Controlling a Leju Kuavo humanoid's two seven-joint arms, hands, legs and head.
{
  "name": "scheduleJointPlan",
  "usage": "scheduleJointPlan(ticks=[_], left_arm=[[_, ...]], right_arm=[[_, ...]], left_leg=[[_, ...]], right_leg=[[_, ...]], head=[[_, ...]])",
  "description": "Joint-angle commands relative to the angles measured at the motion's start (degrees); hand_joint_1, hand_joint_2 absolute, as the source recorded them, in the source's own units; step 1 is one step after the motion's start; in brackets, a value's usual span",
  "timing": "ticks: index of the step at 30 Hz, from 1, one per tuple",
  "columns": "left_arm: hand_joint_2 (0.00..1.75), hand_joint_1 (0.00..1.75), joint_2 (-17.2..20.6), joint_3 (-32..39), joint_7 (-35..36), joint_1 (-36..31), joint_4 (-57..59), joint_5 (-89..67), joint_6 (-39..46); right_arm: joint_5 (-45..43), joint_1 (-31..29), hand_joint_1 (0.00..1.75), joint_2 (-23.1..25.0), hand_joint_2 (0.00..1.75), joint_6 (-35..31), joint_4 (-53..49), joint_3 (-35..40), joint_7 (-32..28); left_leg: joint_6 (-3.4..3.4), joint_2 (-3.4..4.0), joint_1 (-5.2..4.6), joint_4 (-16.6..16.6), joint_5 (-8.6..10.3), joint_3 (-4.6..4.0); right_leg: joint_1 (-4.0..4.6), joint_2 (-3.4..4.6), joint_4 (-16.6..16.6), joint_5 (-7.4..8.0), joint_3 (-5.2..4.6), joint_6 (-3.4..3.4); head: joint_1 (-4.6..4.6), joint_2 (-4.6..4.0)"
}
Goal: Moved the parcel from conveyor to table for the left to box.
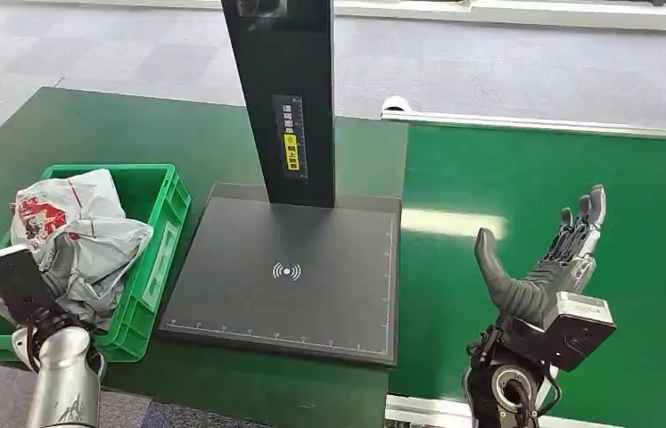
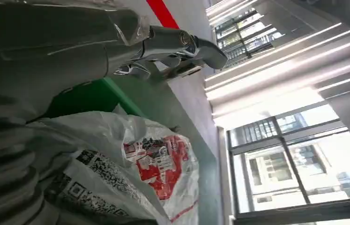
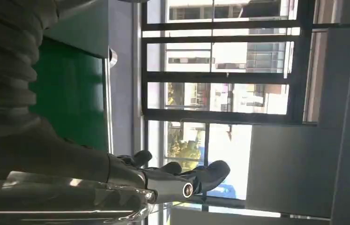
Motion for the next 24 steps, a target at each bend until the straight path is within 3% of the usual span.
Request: scheduleJointPlan(ticks=[1, 4, 7, 9, 10, 12, 19, 24], left_arm=[[1.75, 0.00, -2.68, -7.57, -5.34, 5.53, -15.42, 8.45, -6.52], [1.75, 0.00, -2.78, -15.64, -6.28, 8.96, -21.96, 11.27, -13.27], [1.75, 0.00, -3.14, -18.84, -6.19, 10.58, -24.35, 10.87, -13.37], [1.75, 0.00, -3.17, -21.31, -6.18, 11.93, -26.17, 12.00, -15.85], [1.75, 0.00, -2.62, -24.45, -4.78, 13.24, -27.49, 14.61, -20.90], [1.75, 0.00, -3.47, -26.52, -4.76, 14.50, -28.03, 13.87, -21.23], [1.75, 0.00, -6.41, -34.36, 0.94, 18.44, -16.56, 11.81, -20.00], [1.75, 0.00, -6.87, -35.82, -3.62, 20.00, -5.31, 13.02, -14.51]], right_arm=[[-0.40, -1.92, 0.00, -0.41, 1.75, 0.88, 3.53, -0.12, 0.33], [-0.58, -2.52, 0.00, -0.63, 1.75, 2.01, 4.56, -0.02, 0.47], [-0.41, -2.53, 0.00, -0.58, 1.75, 2.24, 4.89, 0.11, 0.54], [-0.30, -2.47, 0.00, -0.54, 1.75, 2.56, 5.13, 0.18, 0.77], [-0.32, -2.51, 0.00, -0.52, 1.75, 3.21, 5.45, 0.29, 1.15], [-0.36, -2.45, 0.00, -0.33, 1.75, 3.64, 5.59, 0.29, 1.33], [3.20, 0.03, 0.00, 0.18, 1.75, 8.29, 8.10, 2.69, 5.59], [5.20, 3.41, 0.00, 0.94, 1.75, 9.41, 11.69, 5.49, 4.26]], left_leg=[[0.05, -0.05, 0.04, 0.01, 0.00, -0.10], [0.05, 0.00, 0.03, 0.03, -0.01, -0.12], [0.07, -0.06, 0.03, 0.02, 0.00, -0.16], [0.07, -0.04, 0.03, -0.01, 0.00, -0.13], [0.09, -0.02, 0.04, -0.04, 0.03, -0.16], [0.05, 0.03, 0.02, -0.02, -0.03, -0.11], [0.09, 0.03, 0.01, -0.24, 0.04, -0.03], [0.07, -0.01, -0.04, -0.21, -0.05, 0.07]], right_leg=[[0.04, -0.02, -0.05, 0.02, -0.04, 0.01], [0.04, 0.02, -0.04, 0.03, -0.08, 0.02], [0.04, -0.03, -0.07, 0.04, -0.09, 0.03], [0.04, -0.01, -0.09, 0.04, -0.07, 0.02], [0.05, 0.03, -0.16, 0.09, -0.09, 0.02], [0.02, 0.06, -0.09, 0.03, -0.05, 0.01], [0.01, 0.09, -0.33, 0.13, 0.01, 0.01], [-0.04, 0.01, -0.22, 0.01, 0.07, 0.01]], head=[[0.02, -0.02], [0.00, 0.00], [0.00, 0.00], [0.02, 0.00], [0.02, 0.00], [0.02, -0.02], [0.00, 0.00], [0.00, 0.00]])
